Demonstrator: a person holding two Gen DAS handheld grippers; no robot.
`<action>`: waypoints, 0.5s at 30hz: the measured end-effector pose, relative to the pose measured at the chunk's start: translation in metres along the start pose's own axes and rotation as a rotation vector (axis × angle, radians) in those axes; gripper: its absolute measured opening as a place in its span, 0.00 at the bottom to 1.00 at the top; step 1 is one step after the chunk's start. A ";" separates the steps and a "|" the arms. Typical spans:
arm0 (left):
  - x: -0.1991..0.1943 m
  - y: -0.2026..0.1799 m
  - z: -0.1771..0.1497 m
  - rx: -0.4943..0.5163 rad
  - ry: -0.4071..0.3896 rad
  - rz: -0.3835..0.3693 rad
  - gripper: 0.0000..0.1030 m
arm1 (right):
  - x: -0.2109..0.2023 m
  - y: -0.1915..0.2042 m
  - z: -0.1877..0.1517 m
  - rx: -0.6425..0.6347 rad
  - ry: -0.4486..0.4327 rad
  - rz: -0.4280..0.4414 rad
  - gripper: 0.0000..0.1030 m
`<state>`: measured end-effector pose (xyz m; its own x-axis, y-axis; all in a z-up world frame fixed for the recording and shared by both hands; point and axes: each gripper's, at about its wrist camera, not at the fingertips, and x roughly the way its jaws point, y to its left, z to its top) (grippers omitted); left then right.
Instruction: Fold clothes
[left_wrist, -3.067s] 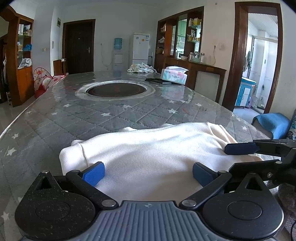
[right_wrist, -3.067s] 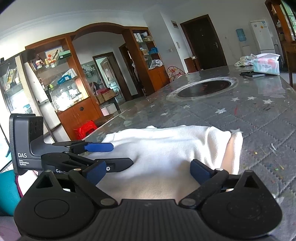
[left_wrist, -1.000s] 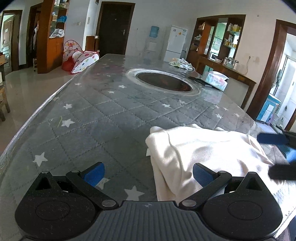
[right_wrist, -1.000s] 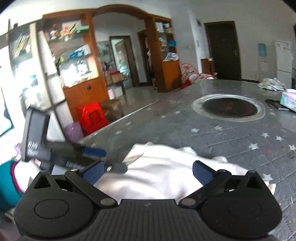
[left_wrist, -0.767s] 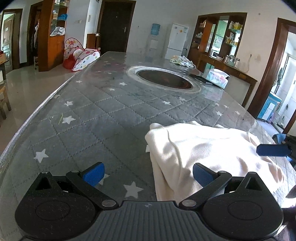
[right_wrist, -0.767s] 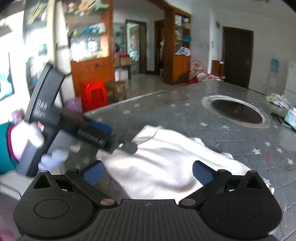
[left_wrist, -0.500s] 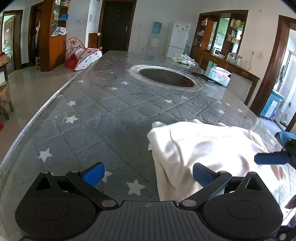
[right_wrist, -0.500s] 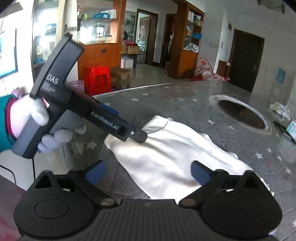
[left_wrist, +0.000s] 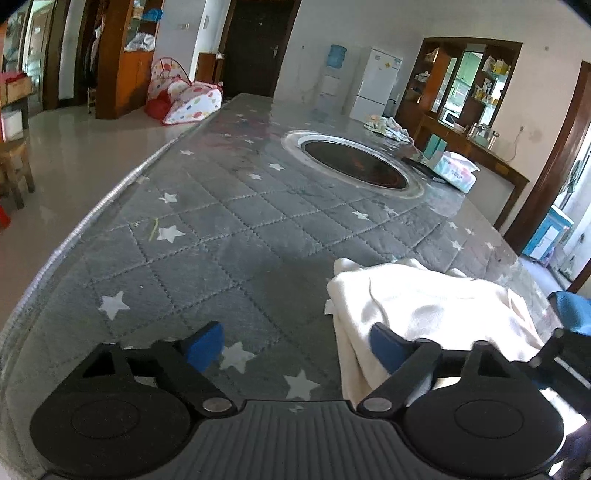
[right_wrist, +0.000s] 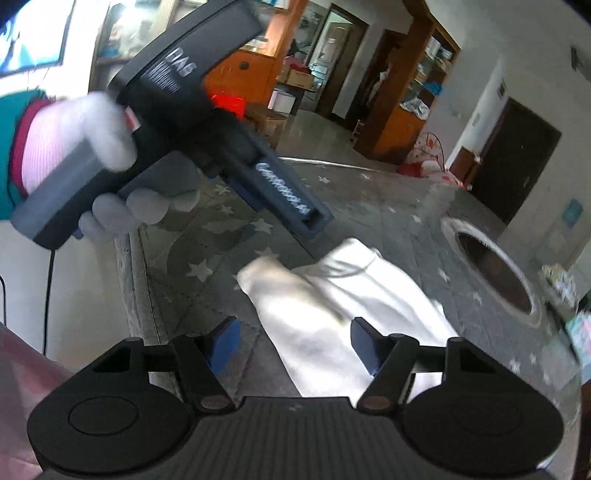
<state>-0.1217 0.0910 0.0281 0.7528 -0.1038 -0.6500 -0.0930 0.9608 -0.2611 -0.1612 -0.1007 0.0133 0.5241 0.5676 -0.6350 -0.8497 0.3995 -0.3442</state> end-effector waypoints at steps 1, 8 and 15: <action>0.000 0.001 0.001 -0.007 0.004 -0.009 0.78 | 0.002 0.003 0.002 -0.020 0.000 -0.009 0.61; 0.001 0.004 0.005 -0.078 0.038 -0.097 0.77 | 0.018 0.018 0.008 -0.112 0.001 -0.043 0.47; 0.004 0.014 0.006 -0.207 0.081 -0.168 0.79 | 0.016 0.011 0.009 -0.041 -0.028 -0.041 0.20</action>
<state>-0.1159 0.1052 0.0264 0.7155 -0.2852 -0.6377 -0.1088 0.8562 -0.5050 -0.1612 -0.0811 0.0054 0.5597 0.5712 -0.6004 -0.8286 0.3937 -0.3979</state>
